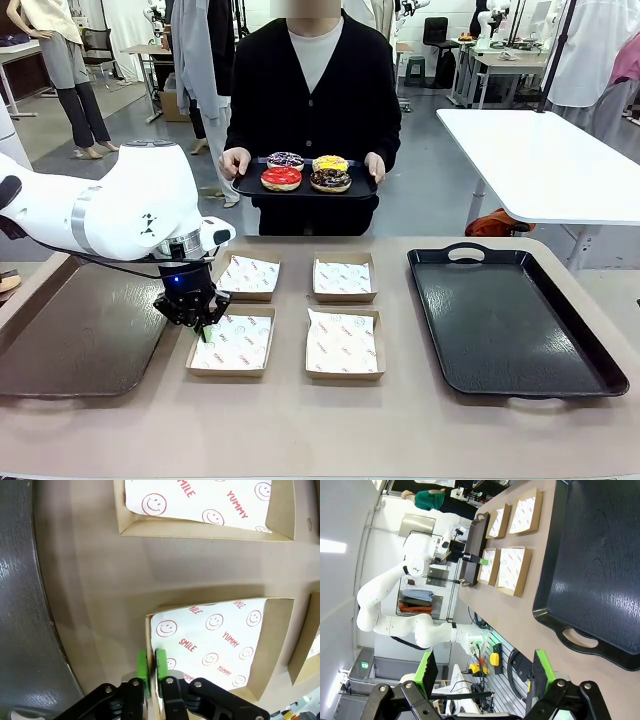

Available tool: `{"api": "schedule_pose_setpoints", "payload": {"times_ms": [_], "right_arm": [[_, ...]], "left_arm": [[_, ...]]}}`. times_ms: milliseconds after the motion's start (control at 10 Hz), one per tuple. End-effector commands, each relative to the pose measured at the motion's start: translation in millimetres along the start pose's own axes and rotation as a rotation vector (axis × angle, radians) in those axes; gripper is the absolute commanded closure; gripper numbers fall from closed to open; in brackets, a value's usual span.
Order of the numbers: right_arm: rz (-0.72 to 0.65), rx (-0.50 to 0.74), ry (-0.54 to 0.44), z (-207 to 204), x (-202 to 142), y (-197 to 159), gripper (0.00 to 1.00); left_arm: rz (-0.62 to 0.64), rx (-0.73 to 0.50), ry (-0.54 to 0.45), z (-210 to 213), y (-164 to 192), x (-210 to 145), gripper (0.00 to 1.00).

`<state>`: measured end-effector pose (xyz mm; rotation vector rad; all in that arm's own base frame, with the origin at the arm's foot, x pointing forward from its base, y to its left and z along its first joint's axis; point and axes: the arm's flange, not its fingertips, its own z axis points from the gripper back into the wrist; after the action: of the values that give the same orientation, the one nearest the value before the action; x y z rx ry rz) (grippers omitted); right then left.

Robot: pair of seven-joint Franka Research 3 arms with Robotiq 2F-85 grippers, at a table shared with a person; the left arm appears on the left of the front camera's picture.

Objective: Individually package the donuts and arrange them on the tray.
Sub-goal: Pick up one Paper togo box.

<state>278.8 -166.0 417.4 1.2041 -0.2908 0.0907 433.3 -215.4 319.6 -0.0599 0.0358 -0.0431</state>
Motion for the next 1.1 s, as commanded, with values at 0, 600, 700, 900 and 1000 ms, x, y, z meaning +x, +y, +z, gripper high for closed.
{"api": "schedule_pose_setpoints", "payload": {"times_ms": [0,600,700,900,1000], "right_arm": [[0.011,0.014,-0.003,1.0,-0.4,-0.5,0.0],[0.011,0.014,-0.003,1.0,-0.4,-0.5,0.0],[0.011,0.014,-0.003,1.0,-0.4,-0.5,0.0],[0.011,0.014,-0.003,1.0,-0.4,-0.5,0.0],[0.011,0.014,-0.003,1.0,-0.4,-0.5,0.0]], "left_arm": [[0.005,0.029,0.011,1.1,-1.1,2.1,1.0],[-0.002,0.073,0.086,43.1,-21.8,-3.5,1.0],[-0.019,0.071,0.065,62.3,-24.4,-4.1,1.0],[-0.009,0.068,0.014,104.0,-25.2,-5.9,1.0],[-0.002,0.071,-0.018,123.2,-25.9,-4.5,1.0]]}}
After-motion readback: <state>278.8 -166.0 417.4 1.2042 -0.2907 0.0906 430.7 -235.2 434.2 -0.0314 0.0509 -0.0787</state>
